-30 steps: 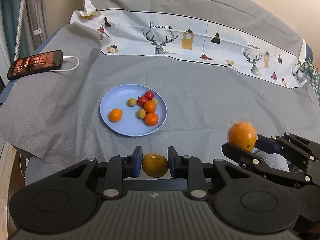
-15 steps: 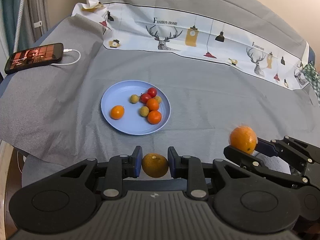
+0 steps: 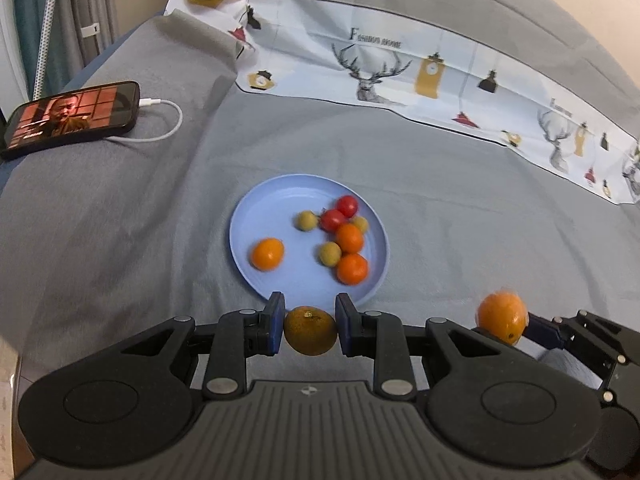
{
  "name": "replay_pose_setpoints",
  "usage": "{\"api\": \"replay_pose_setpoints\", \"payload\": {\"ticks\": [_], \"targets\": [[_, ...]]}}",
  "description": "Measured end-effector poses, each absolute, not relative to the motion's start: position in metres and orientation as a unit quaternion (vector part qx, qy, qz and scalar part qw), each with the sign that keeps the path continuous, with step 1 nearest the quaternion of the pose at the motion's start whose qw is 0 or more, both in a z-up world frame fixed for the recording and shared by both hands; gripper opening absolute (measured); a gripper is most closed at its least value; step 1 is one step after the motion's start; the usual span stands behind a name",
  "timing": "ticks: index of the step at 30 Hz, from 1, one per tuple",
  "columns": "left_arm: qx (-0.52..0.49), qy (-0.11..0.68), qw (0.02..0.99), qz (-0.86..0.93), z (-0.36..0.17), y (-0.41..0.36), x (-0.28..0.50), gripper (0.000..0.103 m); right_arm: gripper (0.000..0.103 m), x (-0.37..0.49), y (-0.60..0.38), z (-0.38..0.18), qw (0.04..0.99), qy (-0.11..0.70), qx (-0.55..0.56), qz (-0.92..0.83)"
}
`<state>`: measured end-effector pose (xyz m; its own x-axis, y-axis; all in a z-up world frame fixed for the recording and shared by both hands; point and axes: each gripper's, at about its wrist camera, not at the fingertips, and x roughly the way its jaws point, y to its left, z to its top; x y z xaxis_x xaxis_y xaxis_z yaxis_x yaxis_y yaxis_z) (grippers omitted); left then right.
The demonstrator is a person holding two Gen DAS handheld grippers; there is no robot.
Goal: Organize fruits
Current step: 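Carry the yellow fruit and orange over the blue plate with both tools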
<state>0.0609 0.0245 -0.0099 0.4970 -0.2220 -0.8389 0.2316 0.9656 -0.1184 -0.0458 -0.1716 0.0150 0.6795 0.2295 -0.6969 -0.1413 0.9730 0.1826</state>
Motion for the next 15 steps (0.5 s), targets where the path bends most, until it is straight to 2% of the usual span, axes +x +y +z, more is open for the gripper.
{"api": "replay_pose_setpoints", "payload": {"ticks": [15], "targets": [[0.035, 0.523, 0.845, -0.106, -0.080, -0.002, 0.189, 0.030, 0.039, 0.065, -0.148, -0.056, 0.885, 0.440, 0.058, 0.140]]}}
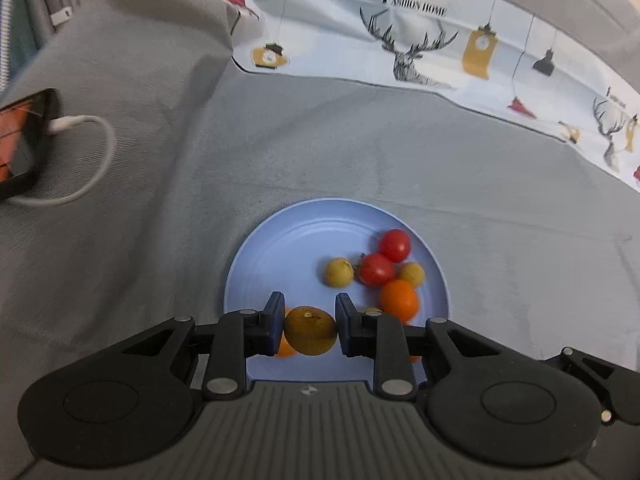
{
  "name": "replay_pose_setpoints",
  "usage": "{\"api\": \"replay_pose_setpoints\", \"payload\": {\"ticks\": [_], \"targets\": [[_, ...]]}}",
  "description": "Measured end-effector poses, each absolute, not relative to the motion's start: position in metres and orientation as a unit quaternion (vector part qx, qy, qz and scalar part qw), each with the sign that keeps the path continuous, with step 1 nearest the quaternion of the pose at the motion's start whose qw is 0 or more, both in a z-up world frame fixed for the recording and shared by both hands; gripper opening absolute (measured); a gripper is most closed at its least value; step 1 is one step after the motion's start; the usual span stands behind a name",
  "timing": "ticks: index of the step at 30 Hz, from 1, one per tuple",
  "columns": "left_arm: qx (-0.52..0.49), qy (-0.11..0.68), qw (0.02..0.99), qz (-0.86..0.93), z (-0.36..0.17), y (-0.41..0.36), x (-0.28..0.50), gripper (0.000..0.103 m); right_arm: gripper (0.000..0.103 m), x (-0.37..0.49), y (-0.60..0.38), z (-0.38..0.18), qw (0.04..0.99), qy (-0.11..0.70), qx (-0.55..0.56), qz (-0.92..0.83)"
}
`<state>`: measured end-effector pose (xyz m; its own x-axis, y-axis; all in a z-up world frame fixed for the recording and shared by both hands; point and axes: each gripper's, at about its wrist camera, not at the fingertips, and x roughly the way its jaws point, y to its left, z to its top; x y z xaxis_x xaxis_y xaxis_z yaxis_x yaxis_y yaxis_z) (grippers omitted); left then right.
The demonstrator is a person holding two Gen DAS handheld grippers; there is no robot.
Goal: Organize fruits
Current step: 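Carry the yellow fruit and orange over the blue plate with both tools, then open both tools to drop the yellow fruit and orange onto the plate, then lift both open tools back from the plate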
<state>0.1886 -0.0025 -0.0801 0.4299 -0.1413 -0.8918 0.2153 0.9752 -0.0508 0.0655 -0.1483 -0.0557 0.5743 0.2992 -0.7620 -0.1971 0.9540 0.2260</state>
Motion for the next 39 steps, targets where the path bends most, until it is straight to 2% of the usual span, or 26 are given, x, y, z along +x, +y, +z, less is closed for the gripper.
{"api": "replay_pose_setpoints", "payload": {"ticks": [6, 8, 9, 10, 11, 12, 13, 14, 17, 23, 29, 39], "targets": [[0.054, 0.534, 0.838, -0.097, -0.104, -0.007, 0.215, 0.030, 0.039, 0.093, -0.142, -0.081, 0.878, 0.453, 0.047, 0.147], [0.061, 0.528, 0.841, -0.100, -0.105, -0.008, 0.217, 0.035, 0.040, 0.099, -0.142, -0.086, 0.877, 0.454, 0.046, 0.150], [0.066, 0.522, 0.845, -0.100, -0.102, -0.009, 0.217, 0.058, 0.040, 0.102, -0.142, -0.087, 0.877, 0.453, 0.045, 0.152], [0.070, 0.512, 0.851, -0.095, -0.098, -0.008, 0.215, 0.089, 0.047, 0.104, -0.144, -0.087, 0.880, 0.449, 0.044, 0.149], [0.072, 0.503, 0.857, -0.089, -0.094, -0.008, 0.212, 0.100, 0.061, 0.105, -0.144, -0.085, 0.883, 0.445, 0.041, 0.146], [0.072, 0.494, 0.862, -0.085, -0.089, -0.007, 0.208, 0.103, 0.068, 0.105, -0.146, -0.083, 0.885, 0.441, 0.035, 0.144], [0.074, 0.491, 0.863, -0.090, -0.084, -0.006, 0.204, 0.103, 0.079, 0.104, -0.147, -0.081, 0.887, 0.438, 0.030, 0.141], [0.077, 0.495, 0.860, -0.097, -0.081, -0.007, 0.200, 0.103, 0.083, 0.101, -0.148, -0.077, 0.890, 0.435, 0.025, 0.134], [0.076, 0.510, 0.852, -0.093, -0.074, -0.005, 0.186, 0.103, 0.088, 0.085, -0.153, -0.067, 0.892, 0.435, 0.024, 0.125], [0.070, 0.512, 0.852, -0.085, -0.048, 0.009, 0.138, 0.103, 0.094, 0.039, -0.159, -0.045, 0.885, 0.450, 0.057, 0.109], [0.072, 0.482, 0.870, -0.073, -0.023, 0.015, 0.080, 0.103, 0.100, -0.006, -0.155, -0.017, 0.904, 0.415, 0.058, 0.084], [0.066, 0.461, 0.883, -0.051, -0.008, 0.021, 0.025, 0.103, 0.102, -0.058, -0.153, 0.016, 0.933, 0.353, 0.034, 0.059]]}}
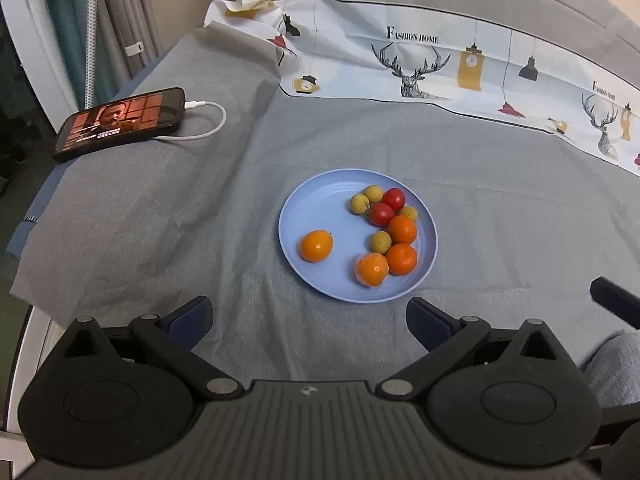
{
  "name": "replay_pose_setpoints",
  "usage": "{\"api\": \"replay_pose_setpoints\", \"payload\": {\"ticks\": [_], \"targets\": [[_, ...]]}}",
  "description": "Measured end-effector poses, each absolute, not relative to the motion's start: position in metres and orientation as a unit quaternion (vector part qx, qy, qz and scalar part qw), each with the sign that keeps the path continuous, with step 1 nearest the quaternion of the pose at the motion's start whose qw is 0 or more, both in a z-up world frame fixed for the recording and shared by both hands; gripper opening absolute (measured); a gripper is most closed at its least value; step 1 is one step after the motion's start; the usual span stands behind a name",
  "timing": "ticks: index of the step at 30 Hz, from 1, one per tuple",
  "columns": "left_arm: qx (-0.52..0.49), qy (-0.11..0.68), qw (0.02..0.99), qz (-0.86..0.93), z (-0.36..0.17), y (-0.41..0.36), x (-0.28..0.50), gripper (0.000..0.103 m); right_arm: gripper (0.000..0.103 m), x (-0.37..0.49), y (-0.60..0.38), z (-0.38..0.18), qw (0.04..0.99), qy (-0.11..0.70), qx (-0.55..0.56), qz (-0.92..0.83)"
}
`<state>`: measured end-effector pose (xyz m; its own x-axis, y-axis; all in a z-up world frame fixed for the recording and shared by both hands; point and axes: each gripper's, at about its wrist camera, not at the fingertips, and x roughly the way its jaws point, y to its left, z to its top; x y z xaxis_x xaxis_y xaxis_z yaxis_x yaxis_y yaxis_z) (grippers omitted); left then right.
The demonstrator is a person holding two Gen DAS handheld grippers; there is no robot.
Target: Organize fruits
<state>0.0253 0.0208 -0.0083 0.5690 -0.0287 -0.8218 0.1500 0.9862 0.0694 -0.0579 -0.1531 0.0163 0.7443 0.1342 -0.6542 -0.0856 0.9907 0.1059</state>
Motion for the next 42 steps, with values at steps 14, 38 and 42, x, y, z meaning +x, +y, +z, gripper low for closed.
{"api": "replay_pose_setpoints", "payload": {"ticks": [14, 38, 42], "targets": [[0.070, 0.450, 0.889, -0.043, 0.000, 0.021, 0.003, 0.103, 0.102, -0.086, -0.156, 0.034, 0.945, 0.324, 0.027, 0.039], [0.084, 0.428, 0.900, -0.012, -0.008, 0.022, -0.002, 0.103, 0.102, -0.085, -0.153, 0.030, 0.942, 0.332, 0.023, 0.041], [0.088, 0.429, 0.899, -0.018, -0.009, 0.021, 0.000, 0.103, 0.102, -0.084, -0.152, 0.029, 0.941, 0.334, 0.021, 0.041]]}}
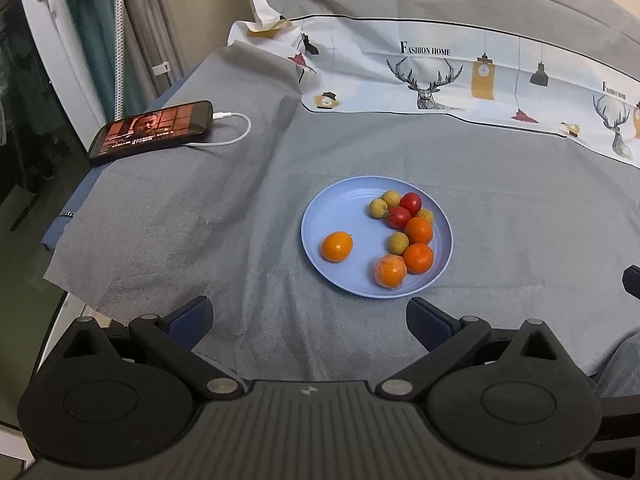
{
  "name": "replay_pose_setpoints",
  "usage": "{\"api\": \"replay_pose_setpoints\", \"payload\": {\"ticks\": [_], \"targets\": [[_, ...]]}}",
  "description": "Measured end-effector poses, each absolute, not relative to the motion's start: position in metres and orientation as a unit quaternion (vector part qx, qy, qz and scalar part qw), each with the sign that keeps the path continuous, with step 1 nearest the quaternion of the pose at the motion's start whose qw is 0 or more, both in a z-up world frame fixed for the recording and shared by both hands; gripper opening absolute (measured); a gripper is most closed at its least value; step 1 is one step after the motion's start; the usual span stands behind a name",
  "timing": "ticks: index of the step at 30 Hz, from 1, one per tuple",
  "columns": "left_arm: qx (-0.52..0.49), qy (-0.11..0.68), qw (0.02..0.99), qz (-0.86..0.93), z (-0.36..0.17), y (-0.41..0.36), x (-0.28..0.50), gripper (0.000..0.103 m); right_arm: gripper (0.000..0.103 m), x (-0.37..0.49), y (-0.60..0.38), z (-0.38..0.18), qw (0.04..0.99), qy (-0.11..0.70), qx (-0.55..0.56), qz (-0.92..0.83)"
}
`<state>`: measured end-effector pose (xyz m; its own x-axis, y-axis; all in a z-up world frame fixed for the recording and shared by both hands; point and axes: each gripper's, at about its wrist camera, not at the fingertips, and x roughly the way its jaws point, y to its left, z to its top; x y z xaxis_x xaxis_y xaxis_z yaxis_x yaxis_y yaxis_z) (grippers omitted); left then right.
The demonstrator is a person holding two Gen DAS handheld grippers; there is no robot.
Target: Organize fruits
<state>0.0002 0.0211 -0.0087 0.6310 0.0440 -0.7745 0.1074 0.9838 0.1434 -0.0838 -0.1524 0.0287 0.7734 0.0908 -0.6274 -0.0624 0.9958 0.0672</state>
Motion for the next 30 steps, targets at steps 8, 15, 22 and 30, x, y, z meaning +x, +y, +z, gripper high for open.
{"api": "replay_pose_setpoints", "payload": {"ticks": [8, 15, 22, 30], "targets": [[0.098, 0.429, 0.898, -0.026, -0.0080, 0.0184, -0.0008, 0.103, 0.102, -0.0831, -0.1534, 0.0278, 0.940, 0.337, 0.022, 0.040], [0.097, 0.431, 0.897, -0.022, -0.0074, 0.0199, 0.0003, 0.103, 0.102, -0.0828, -0.1533, 0.0279, 0.940, 0.337, 0.021, 0.040], [0.098, 0.433, 0.896, -0.022, -0.0077, 0.0200, 0.0006, 0.103, 0.102, -0.0829, -0.1525, 0.0268, 0.941, 0.336, 0.020, 0.040], [0.100, 0.434, 0.895, -0.020, -0.0085, 0.0205, 0.0009, 0.103, 0.102, -0.0828, -0.1524, 0.0266, 0.941, 0.336, 0.020, 0.040]]}}
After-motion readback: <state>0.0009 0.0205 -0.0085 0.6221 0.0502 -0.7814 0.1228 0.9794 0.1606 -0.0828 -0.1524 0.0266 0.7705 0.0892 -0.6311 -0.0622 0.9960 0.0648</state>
